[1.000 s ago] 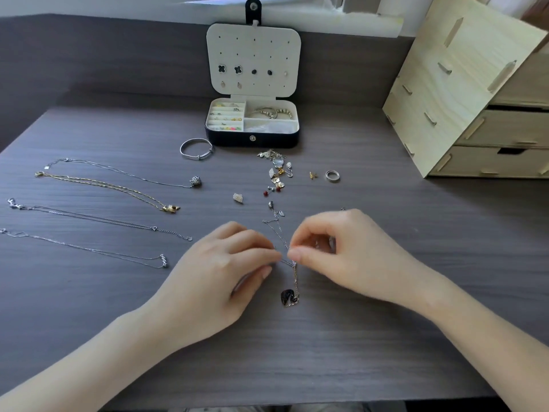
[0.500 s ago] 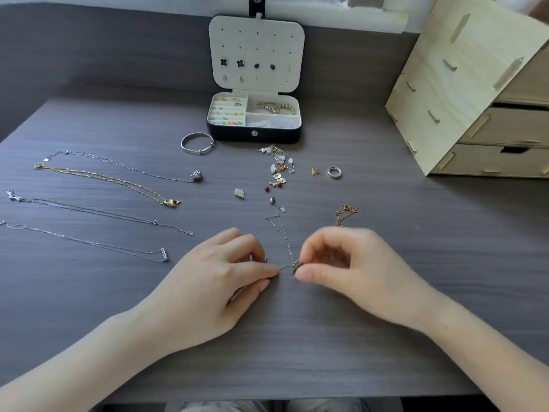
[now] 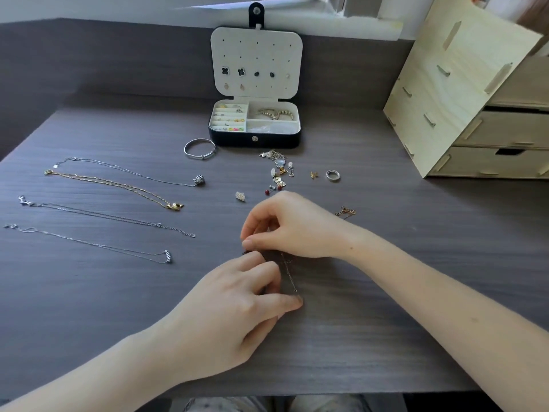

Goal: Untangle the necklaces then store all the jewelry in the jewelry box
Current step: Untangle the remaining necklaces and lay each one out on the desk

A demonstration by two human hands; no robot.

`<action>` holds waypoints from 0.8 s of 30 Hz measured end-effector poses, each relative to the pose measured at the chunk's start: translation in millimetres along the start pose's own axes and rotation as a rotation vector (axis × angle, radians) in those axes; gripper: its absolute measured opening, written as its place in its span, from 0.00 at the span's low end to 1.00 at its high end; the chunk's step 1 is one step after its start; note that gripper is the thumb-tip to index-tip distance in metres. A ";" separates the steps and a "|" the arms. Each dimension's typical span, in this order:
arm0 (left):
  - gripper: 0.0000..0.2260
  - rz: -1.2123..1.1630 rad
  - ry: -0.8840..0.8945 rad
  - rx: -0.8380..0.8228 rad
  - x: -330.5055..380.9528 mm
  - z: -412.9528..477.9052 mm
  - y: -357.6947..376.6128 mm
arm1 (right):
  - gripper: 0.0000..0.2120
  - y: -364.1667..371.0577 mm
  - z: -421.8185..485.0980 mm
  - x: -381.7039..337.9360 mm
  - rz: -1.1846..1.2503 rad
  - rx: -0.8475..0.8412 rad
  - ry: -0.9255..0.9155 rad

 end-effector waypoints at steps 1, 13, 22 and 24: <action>0.11 0.006 -0.004 -0.011 -0.2 -0.4 0.1 | 0.02 -4.3 -2.5 2.4 0.009 0.020 -0.006; 0.08 -0.023 -0.219 -0.029 -11.5 -1.6 -0.2 | 0.06 -37.1 -41.9 65.7 -0.117 0.207 0.035; 0.08 -0.084 -0.257 -0.028 -14.5 12.2 -9.0 | 0.12 -31.9 -38.5 48.0 0.066 0.248 -0.069; 0.08 -0.297 -0.432 0.035 -26.9 16.7 -19.1 | 0.20 -30.4 -40.0 41.4 0.276 0.158 -0.033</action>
Point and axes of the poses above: each hand's wrist, its own z-axis towards the middle knuckle, its own y-axis out of the palm, x = y × z, the point moved 5 cm from there along z, towards the middle knuckle, and after that the axes turned 9 degrees about y, right-handed, at the moved point
